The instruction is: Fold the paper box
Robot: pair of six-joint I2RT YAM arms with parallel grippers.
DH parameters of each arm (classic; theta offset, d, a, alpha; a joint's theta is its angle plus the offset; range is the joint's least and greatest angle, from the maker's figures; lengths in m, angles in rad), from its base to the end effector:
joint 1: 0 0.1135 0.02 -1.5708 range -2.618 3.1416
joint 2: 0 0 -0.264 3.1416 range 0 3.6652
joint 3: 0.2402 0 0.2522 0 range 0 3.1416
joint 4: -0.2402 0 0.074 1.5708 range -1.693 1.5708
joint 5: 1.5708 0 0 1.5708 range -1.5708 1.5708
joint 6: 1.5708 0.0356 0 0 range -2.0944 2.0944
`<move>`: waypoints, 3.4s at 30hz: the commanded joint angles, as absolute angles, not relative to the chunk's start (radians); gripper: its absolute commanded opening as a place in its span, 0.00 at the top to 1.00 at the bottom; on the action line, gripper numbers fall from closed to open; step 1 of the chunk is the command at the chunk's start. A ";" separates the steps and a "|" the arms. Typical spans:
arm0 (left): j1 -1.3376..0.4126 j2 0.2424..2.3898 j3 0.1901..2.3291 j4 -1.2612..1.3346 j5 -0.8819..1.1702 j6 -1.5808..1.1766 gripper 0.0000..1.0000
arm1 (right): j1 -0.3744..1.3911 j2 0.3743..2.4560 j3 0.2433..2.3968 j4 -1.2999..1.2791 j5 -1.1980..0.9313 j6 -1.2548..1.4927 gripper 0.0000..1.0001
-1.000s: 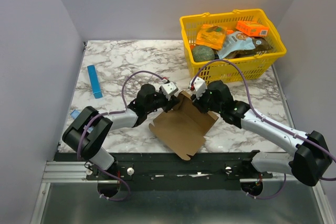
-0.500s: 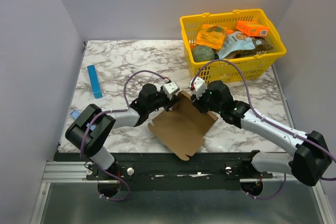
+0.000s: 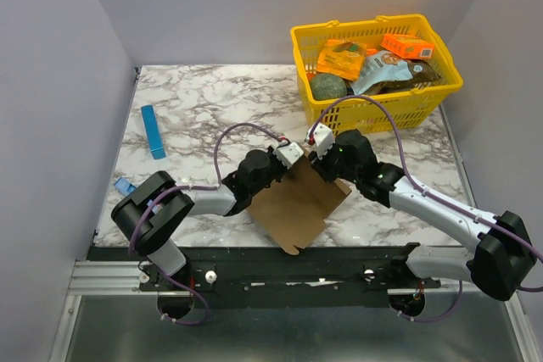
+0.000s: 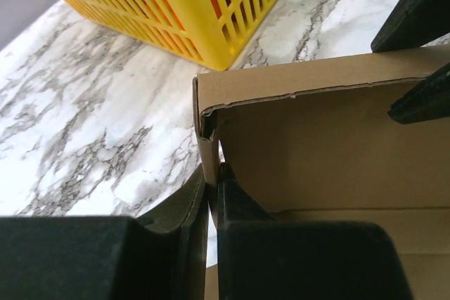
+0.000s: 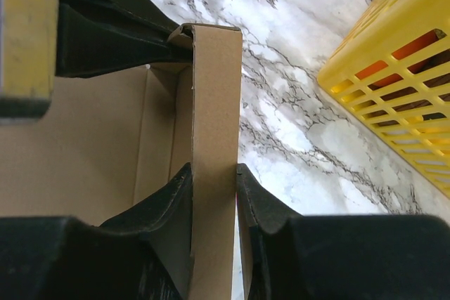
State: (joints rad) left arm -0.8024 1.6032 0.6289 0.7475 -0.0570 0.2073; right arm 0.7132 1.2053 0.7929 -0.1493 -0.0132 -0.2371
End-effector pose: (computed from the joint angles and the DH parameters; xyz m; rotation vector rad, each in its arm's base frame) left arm 0.2256 -0.2305 0.1838 0.8406 1.6061 -0.3733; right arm 0.2015 0.1750 0.2585 -0.9890 1.9053 0.2933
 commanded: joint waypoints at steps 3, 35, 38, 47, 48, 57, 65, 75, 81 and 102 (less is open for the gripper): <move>-0.842 1.666 0.577 0.892 -0.392 0.368 1.00 | 0.726 1.190 0.785 -0.133 -0.049 -0.239 0.65; -0.761 1.436 0.471 0.856 -0.002 -0.064 0.19 | 0.726 1.269 0.822 -0.173 -0.006 -0.203 0.65; -0.742 1.334 0.489 0.781 -0.012 -0.080 0.07 | 0.724 1.295 0.836 -0.193 0.023 -0.164 0.65; -0.609 0.962 0.612 0.218 -0.110 -0.340 0.01 | 0.724 1.350 0.819 -0.181 0.054 0.150 0.64; -0.600 0.927 0.615 0.140 -0.117 -0.359 0.01 | 0.726 1.361 0.816 -0.173 0.084 0.185 0.64; -0.422 0.707 0.698 -0.313 -0.003 -0.526 0.01 | 0.726 1.397 0.755 -0.048 0.135 0.548 0.46; -0.227 0.634 0.594 -0.429 0.095 -0.612 0.01 | 0.724 1.330 0.764 -0.118 0.204 0.496 0.07; -0.187 0.704 0.574 -0.411 0.097 -0.569 0.01 | 0.723 1.307 0.775 -0.175 0.220 0.413 0.14; -0.190 0.703 0.442 -0.312 0.179 -0.691 0.01 | 0.723 1.273 0.805 -0.161 0.074 0.376 0.09; -0.391 0.848 0.299 0.086 0.095 -0.684 0.35 | 0.723 1.184 0.959 -0.350 0.331 0.341 0.48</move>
State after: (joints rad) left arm -0.3061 0.8078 0.2707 -0.0322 0.1413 -0.7036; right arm 0.7193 1.1503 0.9104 -0.3054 0.2703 0.3801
